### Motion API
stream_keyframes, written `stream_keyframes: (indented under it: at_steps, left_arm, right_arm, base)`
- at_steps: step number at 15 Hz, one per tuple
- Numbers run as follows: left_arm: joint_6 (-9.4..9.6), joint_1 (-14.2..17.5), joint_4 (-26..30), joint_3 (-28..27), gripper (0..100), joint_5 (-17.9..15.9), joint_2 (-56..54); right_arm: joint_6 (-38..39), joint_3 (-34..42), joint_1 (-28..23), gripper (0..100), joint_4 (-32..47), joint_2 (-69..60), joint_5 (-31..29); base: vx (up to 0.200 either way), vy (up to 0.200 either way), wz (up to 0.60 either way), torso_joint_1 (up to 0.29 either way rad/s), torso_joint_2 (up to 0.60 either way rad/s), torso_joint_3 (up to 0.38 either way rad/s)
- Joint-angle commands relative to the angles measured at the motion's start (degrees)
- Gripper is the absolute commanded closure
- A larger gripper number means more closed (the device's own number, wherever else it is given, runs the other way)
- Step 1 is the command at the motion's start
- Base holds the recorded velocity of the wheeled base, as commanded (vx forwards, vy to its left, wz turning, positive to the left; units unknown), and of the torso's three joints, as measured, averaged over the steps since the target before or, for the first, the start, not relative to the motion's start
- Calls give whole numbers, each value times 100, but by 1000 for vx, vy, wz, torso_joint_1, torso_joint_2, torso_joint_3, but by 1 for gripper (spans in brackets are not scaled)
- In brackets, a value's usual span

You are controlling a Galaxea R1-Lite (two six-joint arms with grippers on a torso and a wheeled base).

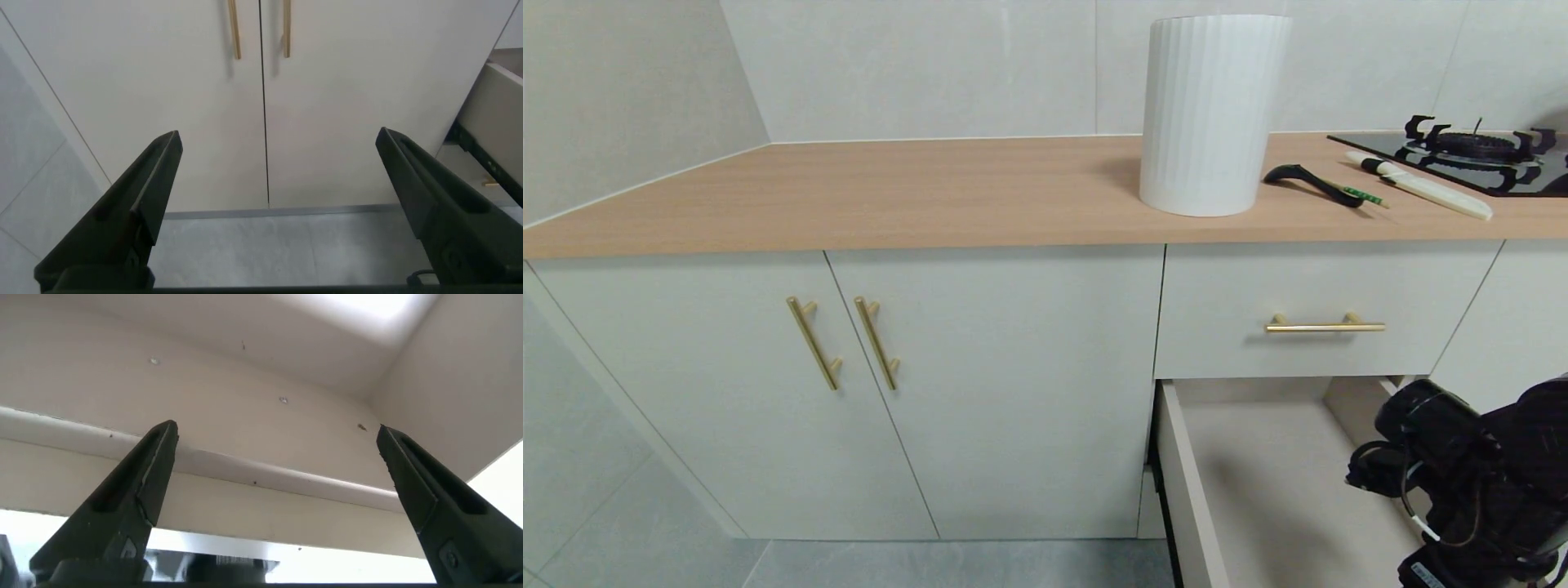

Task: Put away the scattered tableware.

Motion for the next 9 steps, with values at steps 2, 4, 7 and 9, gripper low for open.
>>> stream_keyframes:
  at_steps: [2,4,7,9]
  left_arm:
    - [0,1,-4,1,0,1,7]
    - [0,1,5,1,0,1,7]
    - [0,1,5,1,0,1,7]
    - [0,1,-4,1,0,1,7]
  right_arm:
    - [-39,-5,57,0,192,7,-8]
    - [-31,3,57,0,192,-19,-17]
    - [-22,-76,57,0,192,-370,1]
    - [-39,-225,39,0,192,-801,88]
  base:
    - [0,0,0,0,0,0]
    - [0,0,0,0,0,0]
    - [0,0,0,0,0,0]
    - [0,0,0,0,0,0]
